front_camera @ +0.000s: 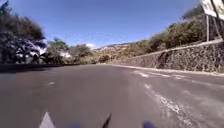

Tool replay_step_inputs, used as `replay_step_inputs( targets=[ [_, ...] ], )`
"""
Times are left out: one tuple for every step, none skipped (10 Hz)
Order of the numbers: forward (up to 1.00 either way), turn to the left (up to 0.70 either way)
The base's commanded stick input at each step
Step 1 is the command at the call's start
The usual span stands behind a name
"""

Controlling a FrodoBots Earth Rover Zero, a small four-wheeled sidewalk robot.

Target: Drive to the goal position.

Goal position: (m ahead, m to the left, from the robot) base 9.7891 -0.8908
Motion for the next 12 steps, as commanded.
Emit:
replay_step_inputs(
  targets=[
    [0.85,0.00],
    [0.85,0.00],
    [0.85,0.00],
    [0.85,0.00],
    [0.85,0.00],
    [0.85,0.00],
    [0.85,0.00],
    [0.85,0.00],
    [0.85,0.00],
    [0.85,0.00],
    [0.85,0.00],
    [0.85,0.00]
  ],
)
